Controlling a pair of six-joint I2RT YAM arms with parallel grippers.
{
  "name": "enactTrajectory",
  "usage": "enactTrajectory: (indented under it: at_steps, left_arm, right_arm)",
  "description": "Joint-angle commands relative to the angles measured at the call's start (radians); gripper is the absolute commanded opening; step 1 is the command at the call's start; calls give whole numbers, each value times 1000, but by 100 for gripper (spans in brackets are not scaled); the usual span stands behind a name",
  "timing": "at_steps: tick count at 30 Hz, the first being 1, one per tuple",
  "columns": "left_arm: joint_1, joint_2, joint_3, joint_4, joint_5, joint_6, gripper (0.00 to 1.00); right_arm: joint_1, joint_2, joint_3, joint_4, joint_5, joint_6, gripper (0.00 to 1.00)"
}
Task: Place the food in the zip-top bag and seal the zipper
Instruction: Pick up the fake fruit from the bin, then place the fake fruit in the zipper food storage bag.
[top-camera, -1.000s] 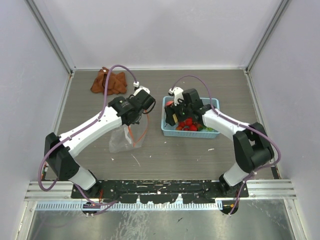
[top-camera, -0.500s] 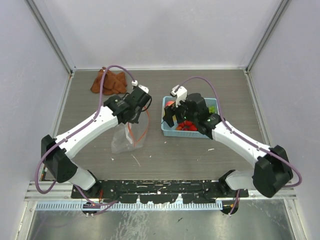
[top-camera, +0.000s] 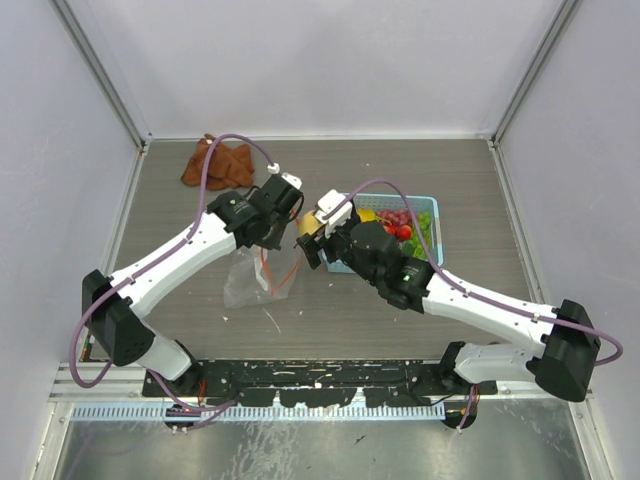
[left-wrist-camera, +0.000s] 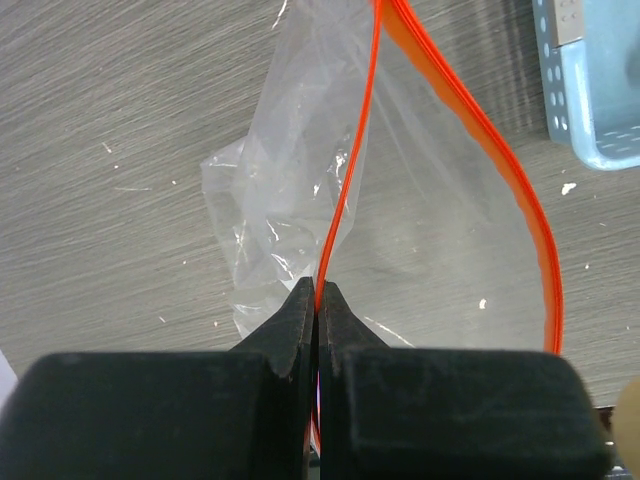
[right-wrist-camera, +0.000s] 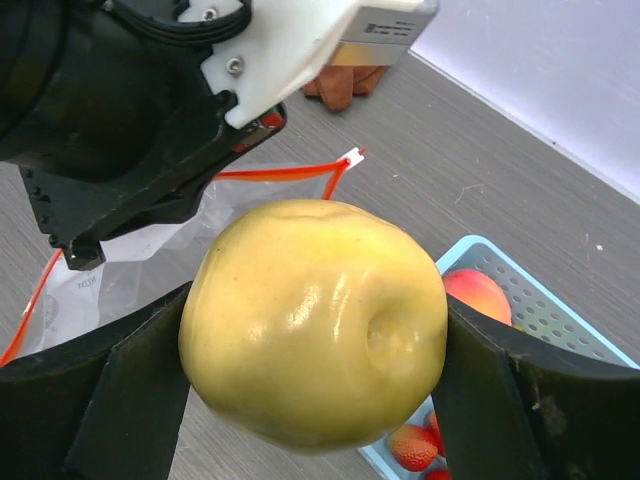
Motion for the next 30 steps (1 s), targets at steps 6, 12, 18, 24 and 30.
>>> enactTrajectory:
  at_steps: [6,12,18,24,30]
  left_arm:
    - [6,-50,-16,57,79,30,0]
    - [6,-57,-18,63,101,30,0]
    - [8,-65,-21,70,106,28,0]
    - [13,-72,-23,74,127,24,0]
    - [16,-93,-38,95,135,26,0]
  right_arm:
    - [80,54,-38,202,114,-50,58]
    - [93,110,-48,226,70,-34,58]
    - [93,168,-47,219,-14,13,60]
    - [93,220,-38,213,-103,45,65]
    - [92,263,-21,195,-133,63,74]
